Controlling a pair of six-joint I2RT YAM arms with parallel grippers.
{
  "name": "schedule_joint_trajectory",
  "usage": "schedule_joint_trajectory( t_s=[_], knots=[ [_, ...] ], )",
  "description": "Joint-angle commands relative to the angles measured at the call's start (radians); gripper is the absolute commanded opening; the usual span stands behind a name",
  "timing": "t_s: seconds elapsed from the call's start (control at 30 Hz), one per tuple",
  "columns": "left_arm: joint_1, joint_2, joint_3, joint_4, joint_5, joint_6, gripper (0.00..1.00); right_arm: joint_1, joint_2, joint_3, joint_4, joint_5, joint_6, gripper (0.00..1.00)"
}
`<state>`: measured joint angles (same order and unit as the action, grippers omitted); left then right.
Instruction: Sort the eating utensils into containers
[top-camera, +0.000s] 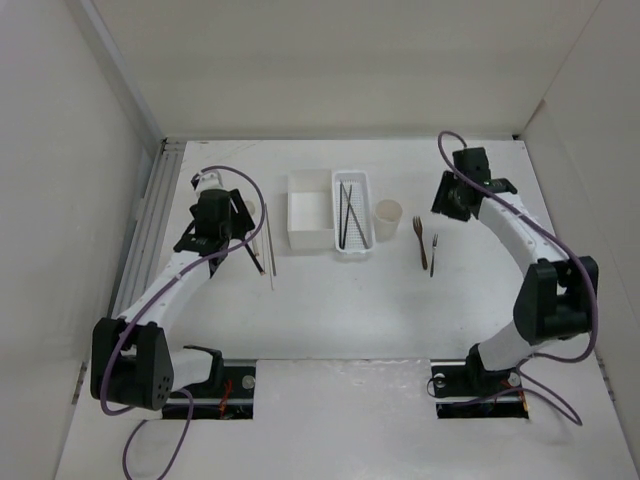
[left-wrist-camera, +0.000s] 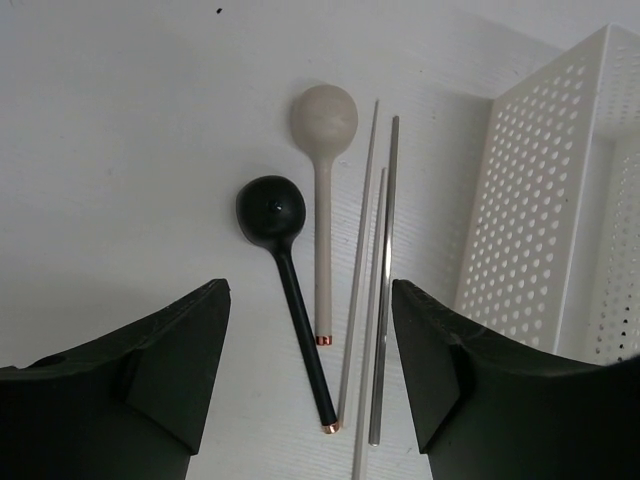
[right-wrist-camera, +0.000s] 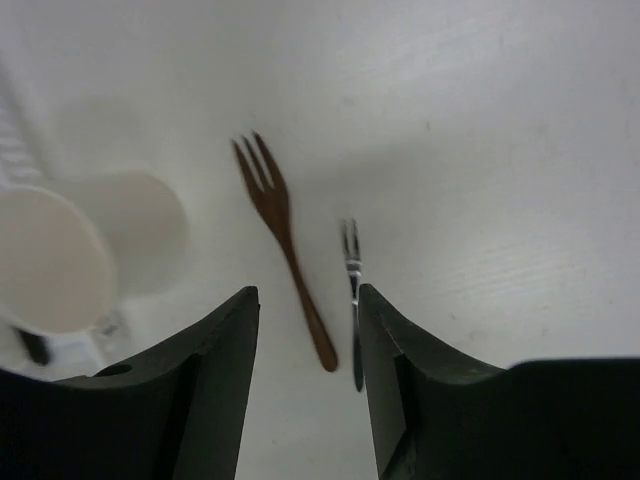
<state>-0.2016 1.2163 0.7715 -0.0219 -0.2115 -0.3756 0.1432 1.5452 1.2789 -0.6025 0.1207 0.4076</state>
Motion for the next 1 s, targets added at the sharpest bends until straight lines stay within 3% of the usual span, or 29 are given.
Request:
schedule_joint_trajectory(
  t_s=[0.0,0.4,0.87,0.97],
  knots=[
    [-0.004,0.005,-0.018,0.062,-0.012,-0.023,0.63,-0.002,0.047,-0.1,-0.026,-0.064,-0.038,0.5],
    [0.005,0.005,-0.018,0.062,-0.022,-0.032,0.67,-0.021,0.157,-0.185,0.02,-0.043,-0.016,0.36],
    [0.005,0.014,-0.018,0.062,-0.022,-0.032,0.69,-0.021,0.188,-0.234,0.041,-0.072,-0.007,0.33],
    [0.005,0.014,-0.018,0.062,-0.022,-0.032,0.69,-0.021,0.197,-0.234,0.029,-0.072,0.002,0.29]
  ],
)
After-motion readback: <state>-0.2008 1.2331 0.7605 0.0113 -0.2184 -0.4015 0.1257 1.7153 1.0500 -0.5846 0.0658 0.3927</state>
